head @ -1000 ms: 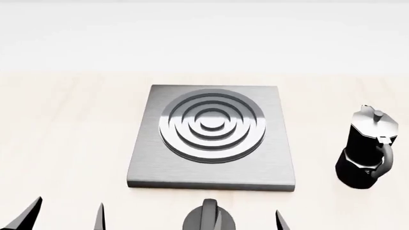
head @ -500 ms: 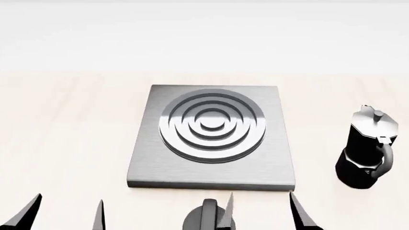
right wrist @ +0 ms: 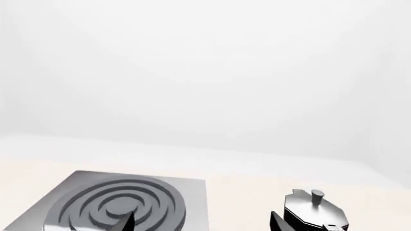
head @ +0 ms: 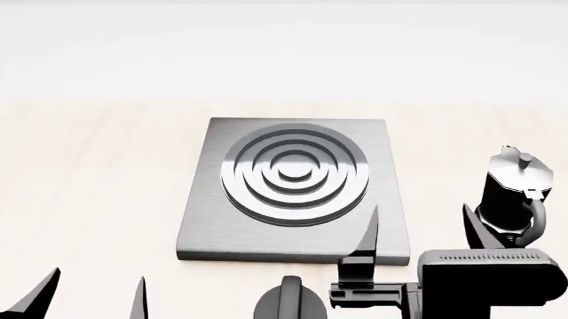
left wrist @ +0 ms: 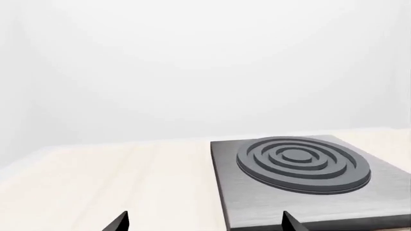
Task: Put the moka pot on the stove.
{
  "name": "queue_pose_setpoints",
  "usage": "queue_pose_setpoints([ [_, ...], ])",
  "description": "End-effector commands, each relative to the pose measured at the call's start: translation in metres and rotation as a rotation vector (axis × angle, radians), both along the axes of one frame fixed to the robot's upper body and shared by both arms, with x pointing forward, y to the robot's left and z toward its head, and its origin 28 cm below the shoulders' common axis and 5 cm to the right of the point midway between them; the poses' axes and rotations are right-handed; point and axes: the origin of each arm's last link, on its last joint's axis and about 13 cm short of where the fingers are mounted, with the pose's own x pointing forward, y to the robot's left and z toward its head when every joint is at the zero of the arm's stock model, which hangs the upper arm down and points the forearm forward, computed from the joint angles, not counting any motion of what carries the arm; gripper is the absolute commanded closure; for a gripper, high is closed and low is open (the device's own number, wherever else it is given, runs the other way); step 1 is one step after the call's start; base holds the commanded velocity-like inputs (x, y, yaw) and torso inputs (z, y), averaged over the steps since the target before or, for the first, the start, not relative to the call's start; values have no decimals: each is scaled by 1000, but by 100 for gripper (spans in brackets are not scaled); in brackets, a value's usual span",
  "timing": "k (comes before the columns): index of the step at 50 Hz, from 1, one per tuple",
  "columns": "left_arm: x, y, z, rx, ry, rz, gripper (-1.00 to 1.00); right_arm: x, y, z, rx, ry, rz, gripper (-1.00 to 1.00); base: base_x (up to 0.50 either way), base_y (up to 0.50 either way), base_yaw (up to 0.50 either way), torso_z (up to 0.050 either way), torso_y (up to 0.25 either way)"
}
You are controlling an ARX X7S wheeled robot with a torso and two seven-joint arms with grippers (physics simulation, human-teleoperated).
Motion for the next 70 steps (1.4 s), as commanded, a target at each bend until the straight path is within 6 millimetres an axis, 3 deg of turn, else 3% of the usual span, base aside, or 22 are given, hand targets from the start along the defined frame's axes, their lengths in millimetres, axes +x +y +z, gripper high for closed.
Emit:
queue_pose_setpoints([
  [1,0,0,0,0,1,-1,-100,3,-16,15,-31,9,-61,-100,0,0,0,0,0],
  [18,0,3,-1,-3,7,5,-100,7,-43,44,-1,-6,-106,-100,0,0,0,0,0],
  [32,0,4,-3,0,10,5,-100,13,-56,52,45,21,-84,-100,0,0,0,0,0],
  [56,-1,4,-2,-2,8,3,-100,28,-89,38,125,125,-144,-100,0,0,0,0,0],
  [70,-2,3,-2,1,8,1,-100,34,-94,29,181,163,-117,-100,0,0,0,0,0],
])
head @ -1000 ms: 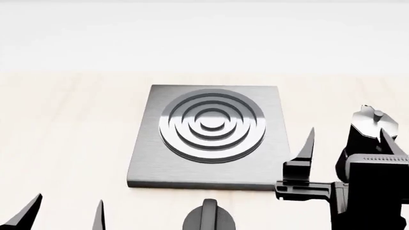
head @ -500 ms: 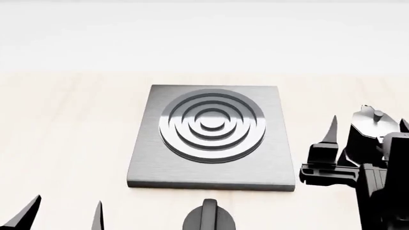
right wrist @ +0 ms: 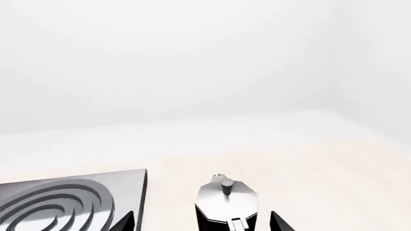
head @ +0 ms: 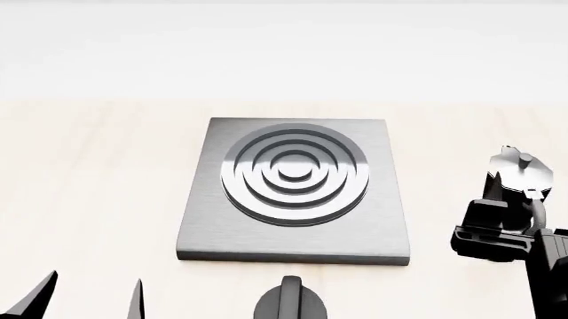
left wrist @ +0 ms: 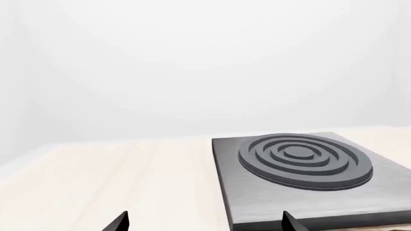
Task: Put the moka pot on the stove.
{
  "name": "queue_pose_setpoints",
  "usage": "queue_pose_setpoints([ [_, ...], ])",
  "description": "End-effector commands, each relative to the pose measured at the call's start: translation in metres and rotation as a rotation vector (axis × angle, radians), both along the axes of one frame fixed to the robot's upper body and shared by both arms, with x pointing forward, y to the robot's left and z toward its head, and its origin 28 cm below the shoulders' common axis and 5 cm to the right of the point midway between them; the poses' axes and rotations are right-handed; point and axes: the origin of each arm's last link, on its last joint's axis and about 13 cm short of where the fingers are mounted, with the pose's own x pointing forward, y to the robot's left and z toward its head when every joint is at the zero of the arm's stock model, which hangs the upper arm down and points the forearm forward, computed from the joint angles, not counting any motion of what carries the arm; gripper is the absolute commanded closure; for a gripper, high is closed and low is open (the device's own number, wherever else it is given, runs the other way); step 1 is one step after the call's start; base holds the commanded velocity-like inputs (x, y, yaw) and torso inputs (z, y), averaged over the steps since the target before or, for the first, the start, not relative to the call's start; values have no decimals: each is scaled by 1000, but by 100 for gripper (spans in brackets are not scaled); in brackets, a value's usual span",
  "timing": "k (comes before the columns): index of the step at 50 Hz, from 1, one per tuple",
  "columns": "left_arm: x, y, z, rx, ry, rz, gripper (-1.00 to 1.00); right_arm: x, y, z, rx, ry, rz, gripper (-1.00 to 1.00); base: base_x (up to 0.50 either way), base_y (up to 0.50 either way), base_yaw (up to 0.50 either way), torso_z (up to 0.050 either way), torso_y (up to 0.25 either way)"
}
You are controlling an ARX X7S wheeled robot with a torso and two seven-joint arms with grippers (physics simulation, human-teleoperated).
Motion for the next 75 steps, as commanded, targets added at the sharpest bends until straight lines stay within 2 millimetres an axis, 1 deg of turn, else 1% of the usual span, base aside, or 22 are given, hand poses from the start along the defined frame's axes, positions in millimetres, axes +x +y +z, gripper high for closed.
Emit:
queue_pose_setpoints([
  [1,-1,0,0,2,-1,-1,-100,7,-8,-8,59,36,13,-100,0,0,0,0,0],
  [3,-1,0,0,2,-1,-3,-100,8,-9,-10,63,47,1,-100,0,0,0,0,0],
  [4,-1,0,0,2,-1,-2,-100,10,-10,-16,73,58,-3,-100,0,0,0,0,0],
  [6,-1,0,0,3,-1,-2,-100,11,-12,-20,75,71,-15,-100,0,0,0,0,0],
  [15,1,1,1,3,1,-1,-100,17,-22,-35,103,119,-48,-100,0,0,0,0,0],
  [19,1,1,1,3,-1,0,-100,18,-24,-37,111,129,-60,-100,0,0,0,0,0],
  [23,0,2,1,3,-2,3,-100,21,-27,-43,120,148,-65,-100,0,0,0,0,0],
  [35,0,3,2,6,-3,5,-100,38,-30,-40,118,175,-51,-100,0,0,0,0,0],
  [45,1,3,2,10,-3,4,-100,47,-32,-39,160,165,-26,-100,0,0,0,0,0],
  [54,2,4,3,12,-3,6,-100,48,-31,-43,171,169,-17,-100,0,0,0,0,0],
  [69,2,4,4,14,-1,4,-100,54,-34,-55,193,209,-6,-100,0,0,0,0,0],
  [75,2,4,3,13,0,6,-100,56,-37,-56,204,212,-14,-100,0,0,0,0,0],
])
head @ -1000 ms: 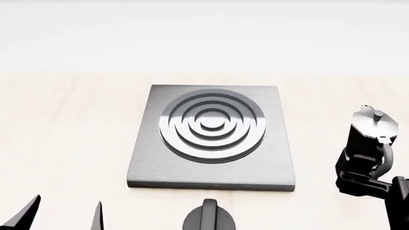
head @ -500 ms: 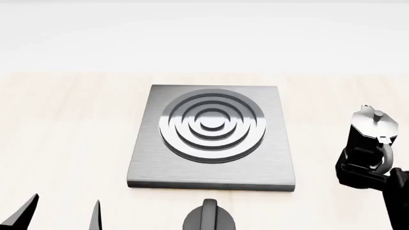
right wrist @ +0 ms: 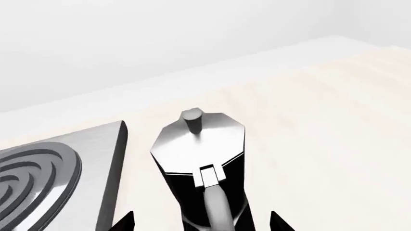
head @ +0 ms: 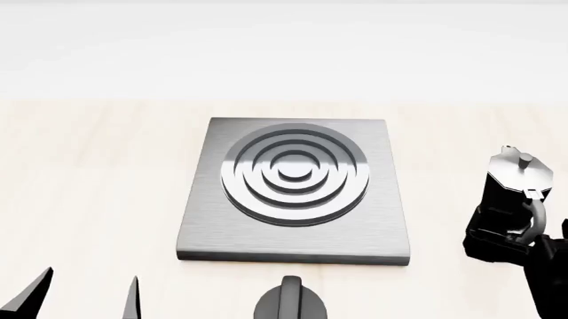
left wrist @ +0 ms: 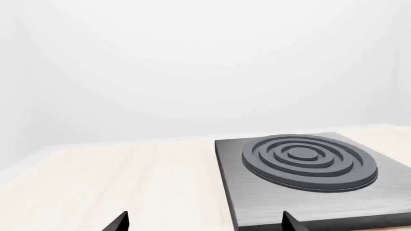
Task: Put the moka pot on the stove.
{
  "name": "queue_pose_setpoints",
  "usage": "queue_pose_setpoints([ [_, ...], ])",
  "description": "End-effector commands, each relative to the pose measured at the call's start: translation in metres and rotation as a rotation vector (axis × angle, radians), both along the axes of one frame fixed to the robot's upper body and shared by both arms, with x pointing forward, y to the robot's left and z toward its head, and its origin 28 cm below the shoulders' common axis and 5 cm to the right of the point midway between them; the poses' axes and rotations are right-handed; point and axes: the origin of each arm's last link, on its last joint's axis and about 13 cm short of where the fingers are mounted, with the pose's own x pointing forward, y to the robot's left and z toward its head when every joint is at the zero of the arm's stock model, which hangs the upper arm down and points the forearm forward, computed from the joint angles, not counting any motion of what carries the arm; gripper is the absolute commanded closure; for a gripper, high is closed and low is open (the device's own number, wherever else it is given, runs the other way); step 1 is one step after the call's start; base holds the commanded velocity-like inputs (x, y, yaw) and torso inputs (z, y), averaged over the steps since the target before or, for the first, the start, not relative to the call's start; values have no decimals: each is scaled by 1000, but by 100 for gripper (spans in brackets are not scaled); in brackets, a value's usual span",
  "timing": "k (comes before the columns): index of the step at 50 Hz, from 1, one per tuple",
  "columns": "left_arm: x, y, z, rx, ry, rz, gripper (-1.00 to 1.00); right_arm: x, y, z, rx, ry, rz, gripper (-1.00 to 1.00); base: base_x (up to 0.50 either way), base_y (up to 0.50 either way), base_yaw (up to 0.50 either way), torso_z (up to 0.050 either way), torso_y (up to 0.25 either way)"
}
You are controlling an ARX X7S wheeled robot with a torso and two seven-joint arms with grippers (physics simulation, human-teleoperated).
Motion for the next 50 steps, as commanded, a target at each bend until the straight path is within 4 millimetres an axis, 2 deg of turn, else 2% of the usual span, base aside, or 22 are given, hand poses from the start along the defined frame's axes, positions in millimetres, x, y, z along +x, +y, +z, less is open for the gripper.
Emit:
queue_pose_setpoints([
  [1,1,1,0,1,2,2,-100,4,-3,-5,20,15,0,-100,0,0,0,0,0],
  [28,3,0,-1,4,6,1,-100,6,-14,-6,25,20,-24,-100,0,0,0,0,0],
  [50,3,0,-1,5,6,1,-100,9,-11,-11,33,23,-5,-100,0,0,0,0,0],
])
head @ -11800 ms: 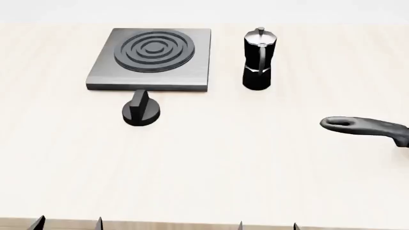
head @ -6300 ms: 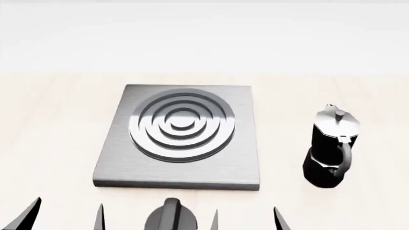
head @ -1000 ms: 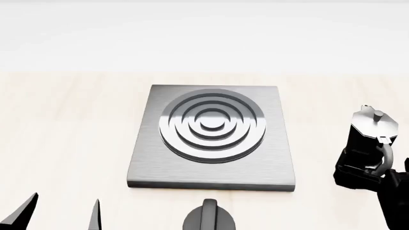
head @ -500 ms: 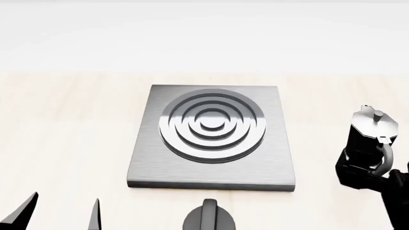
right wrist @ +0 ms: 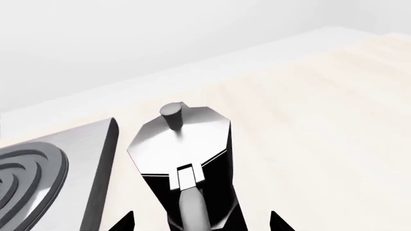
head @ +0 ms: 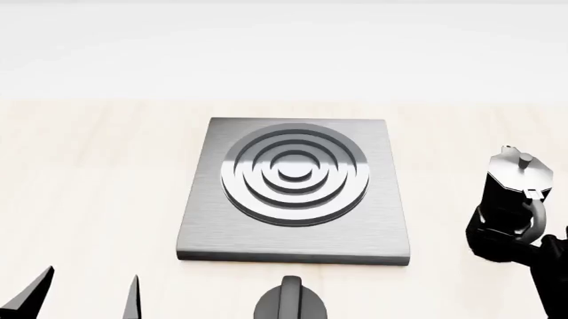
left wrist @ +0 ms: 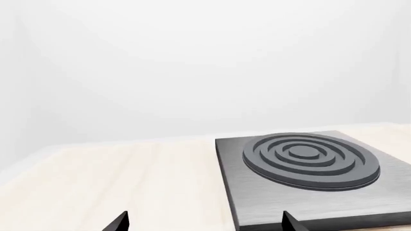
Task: Put the moka pot on the stove.
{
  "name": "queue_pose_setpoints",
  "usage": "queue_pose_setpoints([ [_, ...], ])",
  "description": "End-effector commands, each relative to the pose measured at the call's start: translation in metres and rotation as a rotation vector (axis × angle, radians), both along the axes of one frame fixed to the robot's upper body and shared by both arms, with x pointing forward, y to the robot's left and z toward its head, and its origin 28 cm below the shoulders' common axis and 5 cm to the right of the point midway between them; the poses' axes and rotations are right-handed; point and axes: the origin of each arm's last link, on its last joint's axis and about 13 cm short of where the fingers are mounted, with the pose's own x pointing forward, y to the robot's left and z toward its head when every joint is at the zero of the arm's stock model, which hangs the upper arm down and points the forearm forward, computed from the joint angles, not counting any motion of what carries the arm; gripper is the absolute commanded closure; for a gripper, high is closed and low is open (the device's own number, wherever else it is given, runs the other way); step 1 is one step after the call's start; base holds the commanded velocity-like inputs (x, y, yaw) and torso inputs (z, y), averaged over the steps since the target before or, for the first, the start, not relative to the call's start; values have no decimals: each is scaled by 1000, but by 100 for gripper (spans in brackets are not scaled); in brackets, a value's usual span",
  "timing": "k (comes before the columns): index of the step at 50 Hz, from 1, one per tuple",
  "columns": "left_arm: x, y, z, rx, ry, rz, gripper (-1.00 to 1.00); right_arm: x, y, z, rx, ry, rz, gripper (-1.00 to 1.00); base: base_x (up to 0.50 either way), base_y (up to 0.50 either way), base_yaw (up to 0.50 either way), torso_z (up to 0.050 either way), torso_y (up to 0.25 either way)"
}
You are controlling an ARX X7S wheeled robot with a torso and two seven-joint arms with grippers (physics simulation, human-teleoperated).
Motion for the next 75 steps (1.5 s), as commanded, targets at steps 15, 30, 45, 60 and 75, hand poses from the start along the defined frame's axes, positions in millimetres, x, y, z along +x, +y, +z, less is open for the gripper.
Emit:
queue_pose_setpoints([
  [15,0,0,-1,1,4,0,-100,-2,2,-7,1,13,20,100,0,0,0,0,0],
  [30,2,0,1,-1,-1,1,-100,0,14,50,-104,-211,41,100,0,0,0,0,1],
  [45,4,2,5,-5,-6,5,-100,12,40,86,-163,-317,190,100,0,0,0,0,0],
  [60,8,2,9,-7,-8,6,-100,42,72,112,-231,-355,284,100,0,0,0,0,1],
  [75,10,0,9,-6,-5,0,-100,62,96,134,-254,-399,345,100,0,0,0,0,1],
])
